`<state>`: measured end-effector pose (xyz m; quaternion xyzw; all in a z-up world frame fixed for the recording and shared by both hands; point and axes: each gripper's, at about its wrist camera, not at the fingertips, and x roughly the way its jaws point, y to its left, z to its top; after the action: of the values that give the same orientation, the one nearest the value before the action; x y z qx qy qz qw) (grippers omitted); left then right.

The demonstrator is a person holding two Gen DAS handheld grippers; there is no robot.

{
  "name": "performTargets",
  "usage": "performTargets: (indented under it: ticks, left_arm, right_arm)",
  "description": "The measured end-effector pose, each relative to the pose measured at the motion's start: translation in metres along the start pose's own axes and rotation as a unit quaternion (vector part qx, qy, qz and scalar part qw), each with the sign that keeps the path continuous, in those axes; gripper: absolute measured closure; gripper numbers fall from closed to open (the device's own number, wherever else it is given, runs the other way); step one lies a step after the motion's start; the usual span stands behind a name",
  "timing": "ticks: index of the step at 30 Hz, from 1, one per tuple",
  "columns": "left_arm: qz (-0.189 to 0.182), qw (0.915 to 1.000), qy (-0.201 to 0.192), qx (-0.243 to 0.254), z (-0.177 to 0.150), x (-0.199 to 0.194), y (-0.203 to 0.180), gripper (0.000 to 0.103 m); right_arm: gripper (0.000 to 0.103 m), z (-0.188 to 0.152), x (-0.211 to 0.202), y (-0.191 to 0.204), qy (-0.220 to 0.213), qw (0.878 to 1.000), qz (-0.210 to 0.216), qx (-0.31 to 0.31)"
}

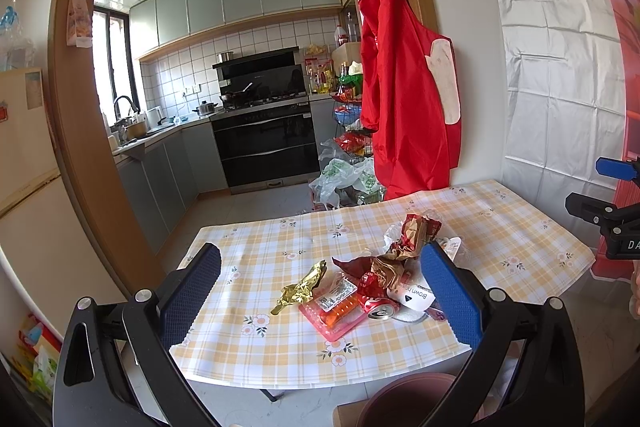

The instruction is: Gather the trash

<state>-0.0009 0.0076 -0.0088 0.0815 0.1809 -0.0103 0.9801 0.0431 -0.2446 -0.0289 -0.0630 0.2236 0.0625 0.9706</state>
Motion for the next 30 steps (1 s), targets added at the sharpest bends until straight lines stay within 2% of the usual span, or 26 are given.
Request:
performTargets:
  ticks: [23, 30]
  left_arm:
    - [0.000, 1.0000, 0.004, -0.001, -0.004, 0.001, -0.001, 0.005]
    - [-0.008, 0.9998, 0.018, 0.003, -0.010, 0.010, -0.005, 0.005]
  right_arm:
    - [0.006, -0.005, 0.000, 0.002, 0.002, 1.000, -0.001, 0.000]
    - [0.006, -0.009, 0.003, 0.001, 0.004, 1.000, -0.002, 0.002]
